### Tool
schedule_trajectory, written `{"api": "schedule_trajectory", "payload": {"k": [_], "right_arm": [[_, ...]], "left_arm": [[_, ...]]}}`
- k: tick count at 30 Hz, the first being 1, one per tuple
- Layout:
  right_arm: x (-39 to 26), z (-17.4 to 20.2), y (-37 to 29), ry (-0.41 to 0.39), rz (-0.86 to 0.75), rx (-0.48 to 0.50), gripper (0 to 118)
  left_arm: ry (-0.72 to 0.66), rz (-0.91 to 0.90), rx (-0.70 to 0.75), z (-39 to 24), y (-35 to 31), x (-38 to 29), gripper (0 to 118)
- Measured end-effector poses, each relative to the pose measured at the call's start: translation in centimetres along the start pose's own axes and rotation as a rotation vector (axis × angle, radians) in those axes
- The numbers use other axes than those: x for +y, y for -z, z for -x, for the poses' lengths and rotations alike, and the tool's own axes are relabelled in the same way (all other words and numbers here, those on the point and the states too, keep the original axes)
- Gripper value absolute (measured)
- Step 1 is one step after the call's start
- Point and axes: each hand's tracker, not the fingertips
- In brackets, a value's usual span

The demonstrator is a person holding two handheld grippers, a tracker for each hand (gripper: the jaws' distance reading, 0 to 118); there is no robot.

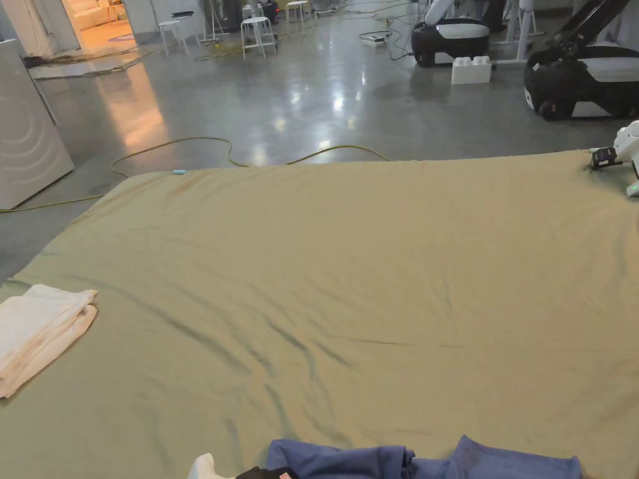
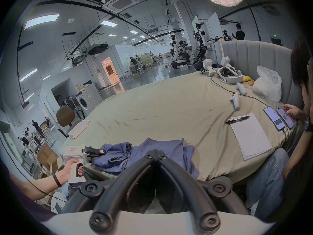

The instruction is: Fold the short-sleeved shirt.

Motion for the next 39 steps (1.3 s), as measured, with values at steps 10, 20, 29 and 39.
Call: {"api": "schedule_trajectory", "payload": {"k": [10, 20, 29, 39], "right_arm": [[-1.6, 3.7, 1.0, 0.057, 0.004, 0.009, 0], [-2.3, 3.9, 3.2, 0.077, 0.027, 0.07, 0], [-2.8, 2.5, 1.1, 0.049, 0.03, 0.019, 0], [-3.6, 2.4, 1.2, 0.075, 0.07, -0.003, 0]], "left_arm": [[0.238, -0.131, 0.08, -2.9, -9.8, 3.4, 10], [0.451, -0.134, 0.049, -11.5, -11.3, 1.8, 9], [0.212, -0.107, 0.057, -2.6, -9.1, 4.7, 97], [-0.064, -0.045, -0.025, 3.6, -3.5, 2.3, 11]]}}
